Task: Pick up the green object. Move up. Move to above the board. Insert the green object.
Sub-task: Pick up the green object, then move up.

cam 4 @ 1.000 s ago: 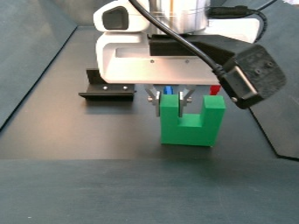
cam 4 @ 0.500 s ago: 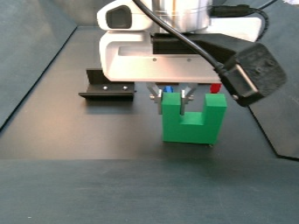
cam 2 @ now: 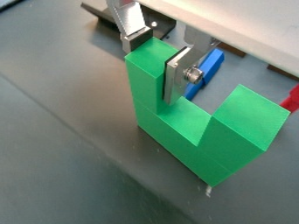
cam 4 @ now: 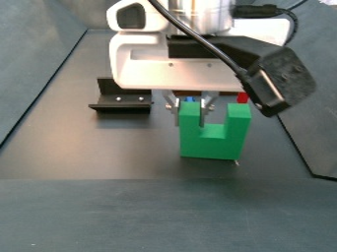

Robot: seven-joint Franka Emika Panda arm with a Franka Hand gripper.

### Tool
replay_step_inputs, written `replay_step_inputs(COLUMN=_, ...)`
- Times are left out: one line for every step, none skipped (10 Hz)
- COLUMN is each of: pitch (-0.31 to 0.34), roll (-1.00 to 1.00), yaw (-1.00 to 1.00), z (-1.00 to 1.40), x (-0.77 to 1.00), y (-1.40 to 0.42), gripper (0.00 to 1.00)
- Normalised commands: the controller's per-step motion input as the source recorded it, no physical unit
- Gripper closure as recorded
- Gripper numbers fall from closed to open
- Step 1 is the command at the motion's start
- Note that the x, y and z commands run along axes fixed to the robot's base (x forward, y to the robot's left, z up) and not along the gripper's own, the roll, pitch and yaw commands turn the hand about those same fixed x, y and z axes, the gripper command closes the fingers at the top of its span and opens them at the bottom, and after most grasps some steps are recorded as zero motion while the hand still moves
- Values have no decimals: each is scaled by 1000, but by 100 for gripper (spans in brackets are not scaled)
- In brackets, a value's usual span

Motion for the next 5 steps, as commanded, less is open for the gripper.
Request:
replay_step_inputs(pitch=0, roll=0, yaw=0, z=0, x=0, y=0, gripper=100)
replay_step_inputs(pitch=0, roll=0, yaw=0, z=0, x=0, y=0, gripper=100)
replay_step_inputs(pitch=0, roll=0, yaw=0, z=833, x=0, y=0, gripper=100)
replay_step_inputs(pitch=42, roll=4, yaw=-29, z=754, x=-67, y=45, gripper=100)
replay_step_inputs(pitch=46, roll=34, yaw=-41, z=538, x=-76, y=33, gripper=100)
